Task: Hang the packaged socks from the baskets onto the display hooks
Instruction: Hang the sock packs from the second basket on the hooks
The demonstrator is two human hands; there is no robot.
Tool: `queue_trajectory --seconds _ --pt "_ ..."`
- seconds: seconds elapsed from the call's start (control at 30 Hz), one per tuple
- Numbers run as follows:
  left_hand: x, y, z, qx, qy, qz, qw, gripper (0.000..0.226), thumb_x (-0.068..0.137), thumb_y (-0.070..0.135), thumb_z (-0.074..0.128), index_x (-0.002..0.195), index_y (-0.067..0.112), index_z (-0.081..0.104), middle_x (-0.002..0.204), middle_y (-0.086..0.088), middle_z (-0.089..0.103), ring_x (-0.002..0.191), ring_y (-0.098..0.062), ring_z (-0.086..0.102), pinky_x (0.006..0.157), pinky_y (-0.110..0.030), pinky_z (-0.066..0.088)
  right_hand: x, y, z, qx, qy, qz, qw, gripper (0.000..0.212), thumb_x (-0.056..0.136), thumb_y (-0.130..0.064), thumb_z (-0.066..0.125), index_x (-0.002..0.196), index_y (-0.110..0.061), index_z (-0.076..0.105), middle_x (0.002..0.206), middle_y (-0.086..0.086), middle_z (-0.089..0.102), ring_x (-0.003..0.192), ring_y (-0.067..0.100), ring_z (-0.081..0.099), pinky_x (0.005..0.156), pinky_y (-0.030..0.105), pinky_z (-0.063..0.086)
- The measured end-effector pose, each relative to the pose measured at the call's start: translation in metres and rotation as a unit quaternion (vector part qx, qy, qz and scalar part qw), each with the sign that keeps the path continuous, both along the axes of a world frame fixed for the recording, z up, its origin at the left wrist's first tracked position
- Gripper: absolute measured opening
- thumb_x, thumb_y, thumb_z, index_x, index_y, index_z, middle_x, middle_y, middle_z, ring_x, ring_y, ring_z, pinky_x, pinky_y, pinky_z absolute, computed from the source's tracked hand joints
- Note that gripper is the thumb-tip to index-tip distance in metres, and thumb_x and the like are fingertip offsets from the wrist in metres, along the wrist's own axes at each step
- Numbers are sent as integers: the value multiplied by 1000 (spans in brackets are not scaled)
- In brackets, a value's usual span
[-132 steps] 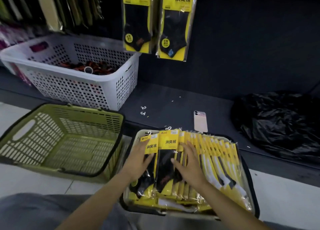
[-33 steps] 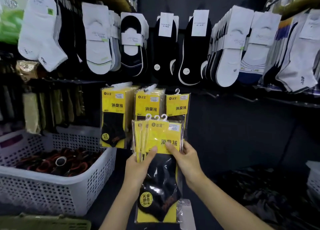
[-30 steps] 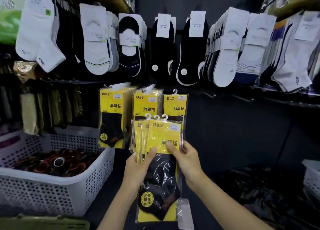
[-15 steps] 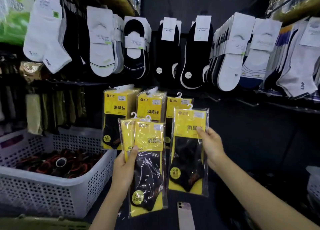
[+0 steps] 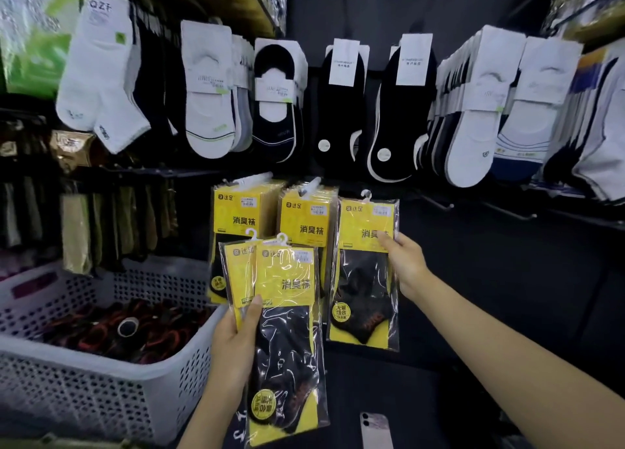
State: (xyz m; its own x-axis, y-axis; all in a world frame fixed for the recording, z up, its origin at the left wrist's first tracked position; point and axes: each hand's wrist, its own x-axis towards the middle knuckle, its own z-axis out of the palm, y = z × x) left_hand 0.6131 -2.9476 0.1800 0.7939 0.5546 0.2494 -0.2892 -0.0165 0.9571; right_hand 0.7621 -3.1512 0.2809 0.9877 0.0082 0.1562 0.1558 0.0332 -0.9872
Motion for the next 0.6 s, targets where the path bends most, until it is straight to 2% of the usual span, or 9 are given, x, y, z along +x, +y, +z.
queue_trajectory --seconds 0.07,0.1,0.17,0.23,0.37,0.47,0.53,0.6 --pt "-2 -2 2 0 -2 -9 1000 51 86 51 54 117 11 60 108 -4 67 111 -19 58 87 -28 43 5 1 -7 2 28 -16 999 24 91 -30 63 99 -7 67 112 12 69 108 28 63 101 45 48" --pt "-3 -3 3 -4 3 -8 1000 51 86 51 54 111 7 61 102 -5 67 106 -19 59 86 -29 44 8 0 -12 6 42 -28 999 29 88 -32 66 99 -5 67 112 11 69 110 28 62 102 45 47" --pt "-4 -4 4 -5 5 -5 1000 41 81 55 54 80 14 57 73 9 62 83 -12 58 74 -25 42 11 -4 -21 4 56 -56 997 25 87 -32 69 93 -9 66 113 11 67 111 27 61 102 43 46" --pt "-4 -8 5 3 8 0 1000 33 84 51 55 70 22 52 62 13 57 74 -7 56 67 -21 39 11 -9 -31 -9 62 -84 995 20 88 -27 67 97 -10 64 116 13 65 112 27 59 102 43 47" --pt "-5 -14 4 14 -4 -13 1000 25 90 43 55 73 25 60 66 19 65 69 7 61 69 -23 41 -11 -15 -50 -51 48 -114 991 28 92 -23 63 114 -6 59 119 14 61 111 27 58 100 43 48" --pt "-4 -22 2 4 5 -36 999 10 88 44 58 92 39 66 92 23 71 89 8 62 81 -23 43 -45 -8 -56 -45 39 -4 998 22 95 -30 56 109 -13 59 114 6 63 102 19 61 92 37 53" --pt "-5 -29 3 1 -2 -51 999 8 88 42 59 93 42 65 93 28 70 88 11 62 77 -17 42 -69 1 -58 -70 42 86 993 28 96 -37 50 109 -16 61 109 1 66 98 15 63 81 27 55" --pt "-6 -36 5 4 -4 -72 997 10 88 41 59 94 38 66 92 28 70 87 11 64 72 -14 43 -87 7 -62 -97 25 137 986 27 96 -38 50 110 -19 63 106 -2 69 97 11 65 76 19 53"
